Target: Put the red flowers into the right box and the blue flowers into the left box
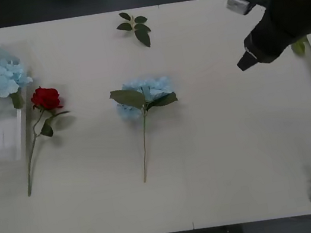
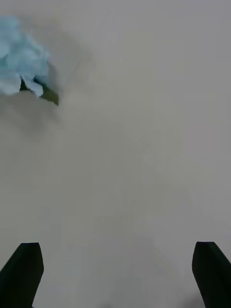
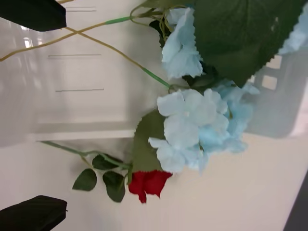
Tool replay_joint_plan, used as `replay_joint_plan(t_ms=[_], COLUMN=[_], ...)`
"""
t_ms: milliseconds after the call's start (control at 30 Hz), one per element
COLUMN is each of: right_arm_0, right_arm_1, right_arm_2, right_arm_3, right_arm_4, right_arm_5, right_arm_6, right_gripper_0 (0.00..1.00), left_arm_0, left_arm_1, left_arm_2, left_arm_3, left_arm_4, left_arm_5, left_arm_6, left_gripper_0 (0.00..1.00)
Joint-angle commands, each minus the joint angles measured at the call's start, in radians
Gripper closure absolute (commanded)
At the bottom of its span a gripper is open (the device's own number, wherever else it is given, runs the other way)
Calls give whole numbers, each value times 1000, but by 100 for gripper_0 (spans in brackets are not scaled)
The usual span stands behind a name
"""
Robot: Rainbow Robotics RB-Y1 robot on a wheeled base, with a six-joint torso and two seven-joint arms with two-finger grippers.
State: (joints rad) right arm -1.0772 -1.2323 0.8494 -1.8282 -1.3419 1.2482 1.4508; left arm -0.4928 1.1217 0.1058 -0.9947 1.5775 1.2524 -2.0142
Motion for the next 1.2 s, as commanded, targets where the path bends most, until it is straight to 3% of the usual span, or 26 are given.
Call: replay_joint_plan(t_ms=[33, 200, 500, 833, 1200], right_arm_0=[3, 3, 3, 2, 94], right_arm_1=[-53, -62, -64, -36, -1], right_arm_2=[-18, -18, -18, -18, -18], right_arm_3=[9, 21, 76, 156, 231], right_arm_4=[-11, -34, -126, -203, -345], right_arm_5=[-4, -9, -79, -122, -270], right_arm_6=[217, 422, 821, 1027, 1221], right_gripper_0=[9, 9, 9, 9, 9], left_arm_0=[2, 2, 0, -38, -118], left_arm_1=[70, 67, 62, 41, -33], left_arm_2=[26, -9, -175, -360, -541], left_arm_3=[-58, -93, -153, -194, -190], left_arm_4=[-7, 6, 131, 176, 147], left_arm_5=[99, 130, 59, -99, -286], left_arm_6=[-29, -28, -15, -9, 20], left_gripper_0=[0, 0, 0, 0, 0])
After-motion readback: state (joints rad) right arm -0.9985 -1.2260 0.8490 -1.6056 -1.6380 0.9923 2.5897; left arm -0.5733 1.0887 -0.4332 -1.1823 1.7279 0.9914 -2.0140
